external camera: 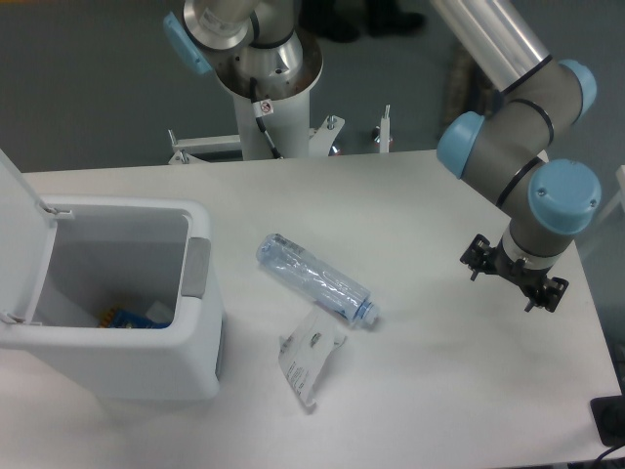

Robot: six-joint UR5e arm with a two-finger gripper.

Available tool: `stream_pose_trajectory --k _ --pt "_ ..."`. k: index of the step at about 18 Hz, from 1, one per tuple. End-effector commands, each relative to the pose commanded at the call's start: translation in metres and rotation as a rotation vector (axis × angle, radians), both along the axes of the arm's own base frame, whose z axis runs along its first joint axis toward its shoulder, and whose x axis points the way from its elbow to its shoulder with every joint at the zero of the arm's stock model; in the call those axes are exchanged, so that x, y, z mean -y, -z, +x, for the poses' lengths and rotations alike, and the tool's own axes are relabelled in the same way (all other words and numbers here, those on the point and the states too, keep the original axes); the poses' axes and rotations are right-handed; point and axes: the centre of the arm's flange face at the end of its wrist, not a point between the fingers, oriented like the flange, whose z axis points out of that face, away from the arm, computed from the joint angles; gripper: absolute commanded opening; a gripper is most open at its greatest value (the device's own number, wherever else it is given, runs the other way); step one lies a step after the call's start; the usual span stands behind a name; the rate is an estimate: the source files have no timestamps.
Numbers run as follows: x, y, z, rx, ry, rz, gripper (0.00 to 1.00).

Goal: Place the trash in the trash can
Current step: 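Move the gripper over the white paper card and lower toward it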

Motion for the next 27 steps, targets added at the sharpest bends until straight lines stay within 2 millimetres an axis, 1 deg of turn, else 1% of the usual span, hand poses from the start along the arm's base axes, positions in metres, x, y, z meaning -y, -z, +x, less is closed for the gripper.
stream_pose_trajectory --k 3,8,9,10,13,15,16,18,19,21,22,23,25,27 --pt "0.0 0.002 0.001 0.004 0.0 -0.002 1.0" --pt "-0.004 0.003 0.003 0.009 0.005 0.006 1.0" --pt "-0.004 0.004 0.006 0.015 0.005 0.008 1.0" --pt "-0.008 0.003 0.013 0.017 0.002 0.013 1.0" --pt "-0.008 -0.017 0.035 0.054 -0.111 0.118 1.0" --pt "-0.013 -0.036 0.058 0.079 -0.198 0.192 1.0" --pt "-0.022 -0.043 0.068 0.086 -0.207 0.22 1.0" --pt "-0.047 -0.055 0.096 0.094 -0.199 0.251 1.0" --pt "-0.058 -0.057 0.108 0.097 -0.194 0.253 1.0" --pt "-0.075 -0.054 0.128 0.116 -0.179 0.257 1.0" --pt "-0.084 -0.049 0.142 0.143 -0.16 0.268 1.0" --pt "-0.088 -0.043 0.149 0.168 -0.152 0.283 1.0" --pt "-0.089 -0.021 0.166 0.215 -0.145 0.321 1.0" --pt "-0.088 -0.001 0.179 0.187 -0.127 0.35 1.0"
